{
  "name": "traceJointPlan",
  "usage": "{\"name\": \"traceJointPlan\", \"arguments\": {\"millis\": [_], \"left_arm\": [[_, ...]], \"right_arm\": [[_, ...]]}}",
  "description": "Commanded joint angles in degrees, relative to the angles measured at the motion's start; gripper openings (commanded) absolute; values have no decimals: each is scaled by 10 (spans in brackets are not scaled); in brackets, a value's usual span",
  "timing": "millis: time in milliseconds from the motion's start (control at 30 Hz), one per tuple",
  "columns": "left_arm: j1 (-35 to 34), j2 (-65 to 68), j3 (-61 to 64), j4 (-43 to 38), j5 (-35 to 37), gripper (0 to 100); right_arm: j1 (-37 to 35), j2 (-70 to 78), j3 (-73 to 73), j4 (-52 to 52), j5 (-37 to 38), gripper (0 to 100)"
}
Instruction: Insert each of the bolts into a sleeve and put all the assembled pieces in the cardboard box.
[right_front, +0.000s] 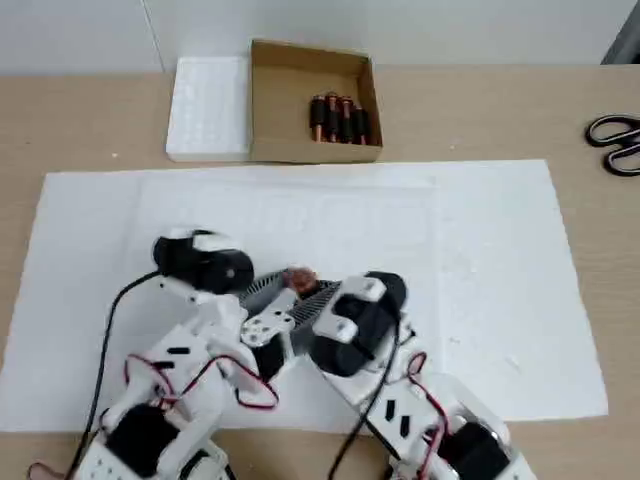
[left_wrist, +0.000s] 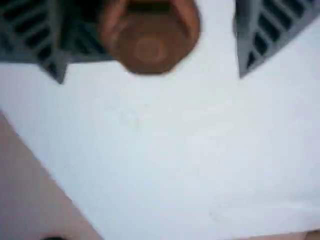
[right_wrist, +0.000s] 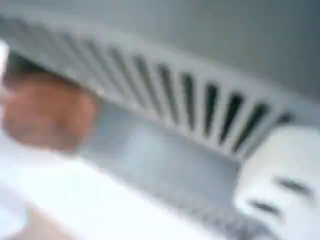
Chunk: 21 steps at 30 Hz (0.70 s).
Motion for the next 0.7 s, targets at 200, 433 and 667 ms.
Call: {"name": "traceJointPlan", "arguments": {"millis": [200, 433, 667], "left_arm": [[-48, 4, -34, 1, -49, 211], [-48, 5, -121, 4, -41, 210], [-51, 6, -166, 4, -22, 210]], "right_arm": [[4, -8, -37, -19, 5, 4], [6, -8, -35, -19, 5, 4], [7, -8, -19, -20, 5, 4]]}}
